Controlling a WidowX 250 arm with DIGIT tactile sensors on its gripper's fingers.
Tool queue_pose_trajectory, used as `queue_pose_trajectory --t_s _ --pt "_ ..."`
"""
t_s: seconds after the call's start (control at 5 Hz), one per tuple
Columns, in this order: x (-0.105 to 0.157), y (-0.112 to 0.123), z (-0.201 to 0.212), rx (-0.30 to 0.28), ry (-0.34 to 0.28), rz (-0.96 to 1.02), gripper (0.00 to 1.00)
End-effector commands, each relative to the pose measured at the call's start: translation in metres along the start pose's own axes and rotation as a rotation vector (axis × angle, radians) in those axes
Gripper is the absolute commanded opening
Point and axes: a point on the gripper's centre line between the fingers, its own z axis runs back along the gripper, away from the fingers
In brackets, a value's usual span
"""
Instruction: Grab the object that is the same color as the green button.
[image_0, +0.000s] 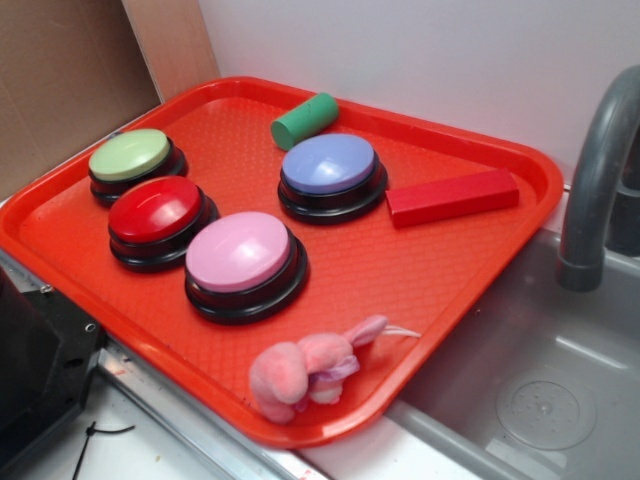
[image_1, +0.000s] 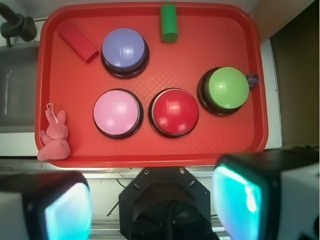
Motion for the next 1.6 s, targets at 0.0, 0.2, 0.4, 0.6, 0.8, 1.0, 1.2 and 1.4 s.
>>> queue_pose_trajectory --t_s 0.0,0.2,0.4,0.6,0.8,1.0,1.2,1.4 --pt "0.000 0.000 0.000 0.000 0.000 0.000 1.00" --pt "0.009 -0.005 -0.005 0.029 -0.015 -0.029 1.00" --pt "0.023 0.002 -0.019 0.043 -0.040 -0.016 1.00" --pt "0.042 0.014 -0.034 0.067 -0.086 0.027 1.00" --pt "0.069 0.030 -0.055 0.127 -0.127 0.089 1.00" --pt "0.094 0.043 -0.079 0.208 -0.188 0.148 1.00" --pt "0.124 0.054 -0.107 0.204 -0.174 0.143 1.00" --pt "0.147 0.067 -0.130 0.221 -0.222 0.165 1.00"
